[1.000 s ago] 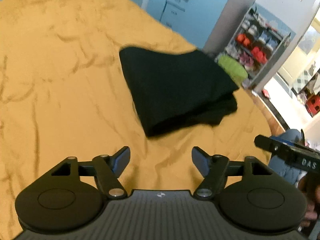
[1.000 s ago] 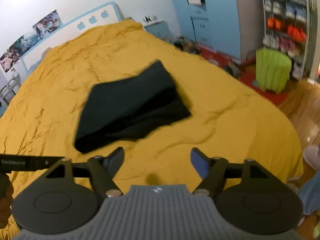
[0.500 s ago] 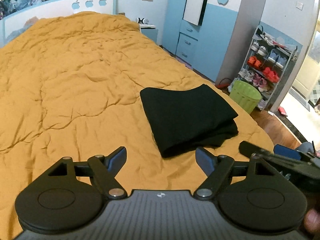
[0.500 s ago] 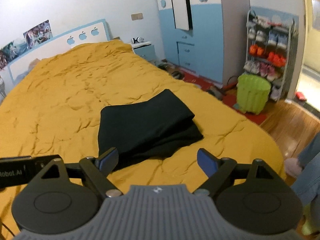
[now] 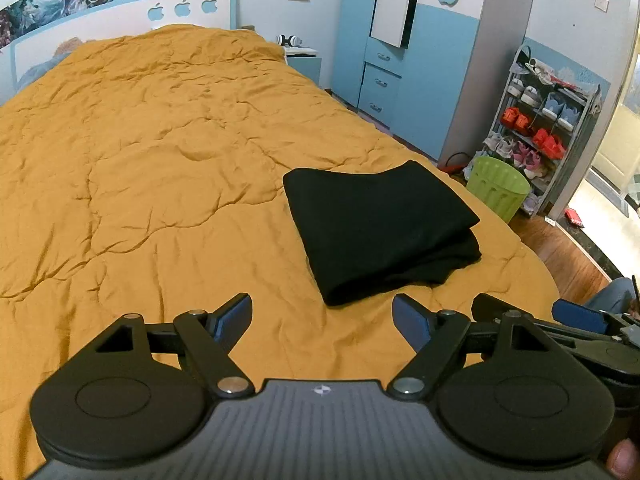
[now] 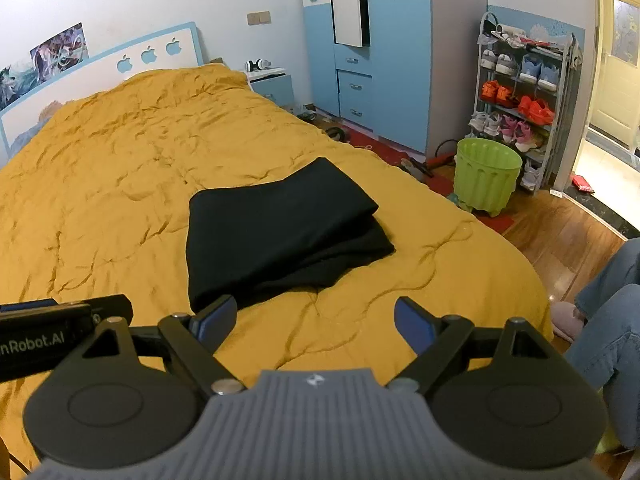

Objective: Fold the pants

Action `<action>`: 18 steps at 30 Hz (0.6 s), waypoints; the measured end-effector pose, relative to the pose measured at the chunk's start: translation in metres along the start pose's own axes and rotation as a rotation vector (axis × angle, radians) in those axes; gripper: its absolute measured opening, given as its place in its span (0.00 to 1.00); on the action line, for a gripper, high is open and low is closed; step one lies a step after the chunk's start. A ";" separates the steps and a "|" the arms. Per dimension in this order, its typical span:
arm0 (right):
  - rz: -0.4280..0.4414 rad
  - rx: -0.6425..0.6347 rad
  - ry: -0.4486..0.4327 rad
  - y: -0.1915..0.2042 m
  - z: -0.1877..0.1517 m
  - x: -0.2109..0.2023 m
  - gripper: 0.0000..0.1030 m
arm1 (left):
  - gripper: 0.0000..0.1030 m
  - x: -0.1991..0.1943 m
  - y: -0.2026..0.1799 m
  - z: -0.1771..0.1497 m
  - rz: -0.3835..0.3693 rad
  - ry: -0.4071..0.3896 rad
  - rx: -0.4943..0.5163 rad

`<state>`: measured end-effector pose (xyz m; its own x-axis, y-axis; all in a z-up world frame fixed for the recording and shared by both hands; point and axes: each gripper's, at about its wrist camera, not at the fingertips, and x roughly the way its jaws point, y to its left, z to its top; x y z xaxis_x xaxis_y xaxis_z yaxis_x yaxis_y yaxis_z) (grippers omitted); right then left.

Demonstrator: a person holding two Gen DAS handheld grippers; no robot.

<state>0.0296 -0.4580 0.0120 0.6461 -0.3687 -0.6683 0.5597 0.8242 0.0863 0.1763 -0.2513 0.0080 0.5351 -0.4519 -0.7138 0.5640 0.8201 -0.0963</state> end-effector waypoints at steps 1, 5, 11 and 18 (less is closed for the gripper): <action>-0.002 -0.001 0.000 0.000 0.000 0.000 0.80 | 0.90 0.000 0.000 0.000 -0.001 0.000 0.000; -0.004 -0.003 -0.001 0.001 0.000 0.000 0.80 | 0.90 -0.001 0.000 -0.001 -0.009 0.004 -0.007; -0.017 -0.011 -0.002 0.000 0.000 -0.004 0.80 | 0.90 -0.001 0.001 -0.002 -0.012 0.006 -0.009; -0.018 -0.014 -0.005 0.001 0.000 -0.004 0.80 | 0.90 -0.001 0.002 -0.002 -0.020 0.006 -0.016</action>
<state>0.0275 -0.4555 0.0145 0.6383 -0.3858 -0.6662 0.5640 0.8233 0.0636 0.1753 -0.2482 0.0073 0.5198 -0.4663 -0.7158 0.5648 0.8162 -0.1216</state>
